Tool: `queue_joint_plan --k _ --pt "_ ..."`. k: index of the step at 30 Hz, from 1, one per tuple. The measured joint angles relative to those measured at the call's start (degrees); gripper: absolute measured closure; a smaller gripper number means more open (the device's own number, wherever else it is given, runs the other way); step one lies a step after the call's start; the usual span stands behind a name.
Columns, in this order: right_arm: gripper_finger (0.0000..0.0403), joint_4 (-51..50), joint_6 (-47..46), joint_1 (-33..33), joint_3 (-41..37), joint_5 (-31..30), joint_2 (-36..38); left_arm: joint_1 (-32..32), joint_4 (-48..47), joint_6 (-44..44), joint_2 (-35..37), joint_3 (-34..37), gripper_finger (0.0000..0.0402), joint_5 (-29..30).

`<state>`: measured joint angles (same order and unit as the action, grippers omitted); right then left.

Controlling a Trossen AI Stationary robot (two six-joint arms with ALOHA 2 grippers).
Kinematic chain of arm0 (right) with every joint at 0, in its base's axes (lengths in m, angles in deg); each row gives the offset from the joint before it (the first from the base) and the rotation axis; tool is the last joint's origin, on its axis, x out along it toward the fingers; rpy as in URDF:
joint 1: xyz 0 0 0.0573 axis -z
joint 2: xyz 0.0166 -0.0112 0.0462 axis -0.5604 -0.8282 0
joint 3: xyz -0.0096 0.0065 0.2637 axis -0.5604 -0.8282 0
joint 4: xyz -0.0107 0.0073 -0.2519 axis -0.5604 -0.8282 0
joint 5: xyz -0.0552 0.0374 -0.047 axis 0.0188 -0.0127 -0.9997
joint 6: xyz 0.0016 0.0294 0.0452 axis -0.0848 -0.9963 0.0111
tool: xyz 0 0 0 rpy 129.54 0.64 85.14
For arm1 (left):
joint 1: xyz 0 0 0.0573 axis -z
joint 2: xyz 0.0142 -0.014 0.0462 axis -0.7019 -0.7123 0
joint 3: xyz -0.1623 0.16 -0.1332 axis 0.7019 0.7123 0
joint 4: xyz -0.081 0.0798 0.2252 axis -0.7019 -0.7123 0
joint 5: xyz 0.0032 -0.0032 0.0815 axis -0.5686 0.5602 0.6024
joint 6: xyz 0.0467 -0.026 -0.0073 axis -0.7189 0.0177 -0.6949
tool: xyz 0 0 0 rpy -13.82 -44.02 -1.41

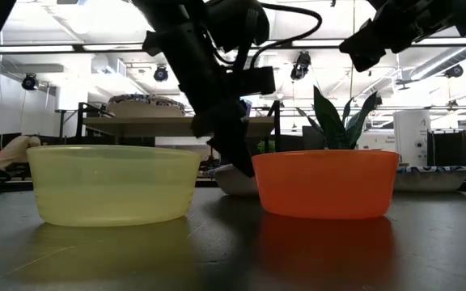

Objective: Place and stack bowls onto a shelf
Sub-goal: Stack the blue patterned bowl on top of the blue patterned bowl on the shelf

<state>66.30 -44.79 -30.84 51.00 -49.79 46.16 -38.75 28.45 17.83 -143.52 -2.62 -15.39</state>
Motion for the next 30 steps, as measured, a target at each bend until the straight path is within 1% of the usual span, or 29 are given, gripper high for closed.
queue_joint_plan --k 3,5,9,13,19,22,25,30 --pt "0.0394 0.00 -0.02 0.00 0.00 0.00 0.00 0.41 -1.35 1.33 0.74 -0.81 0.0392 -1.78" --pt "0.0394 0.00 -0.02 0.00 0.00 0.00 0.00 1.40 -4.82 1.50 1.33 -2.56 0.0398 -1.89" --pt "0.0394 -0.02 -0.01 0.00 0.00 0.00 0.00 3.82 -15.21 1.50 2.95 -8.86 0.0400 -2.20" --pt "0.0394 -0.02 0.02 0.00 0.00 0.00 0.00 6.01 -27.13 1.06 5.56 -16.77 0.0401 -0.97" --pt "0.0394 -0.04 0.47 0.00 0.00 0.00 0.00 7.93 -42.55 1.36 9.91 -28.44 0.0401 4.35" --pt "0.0394 -0.02 0.61 0.00 0.00 0.00 0.00 7.89 -47.97 2.58 12.21 -32.07 0.0401 7.50" --pt "0.0394 -0.02 0.61 0.00 0.00 0.00 0.00 7.56 -50.75 2.64 15.17 -32.92 0.0401 10.83" --pt "0.0394 -0.04 0.61 0.00 -0.07 0.01 0.00 6.33 -53.84 3.86 20.30 -32.01 0.0401 15.83"
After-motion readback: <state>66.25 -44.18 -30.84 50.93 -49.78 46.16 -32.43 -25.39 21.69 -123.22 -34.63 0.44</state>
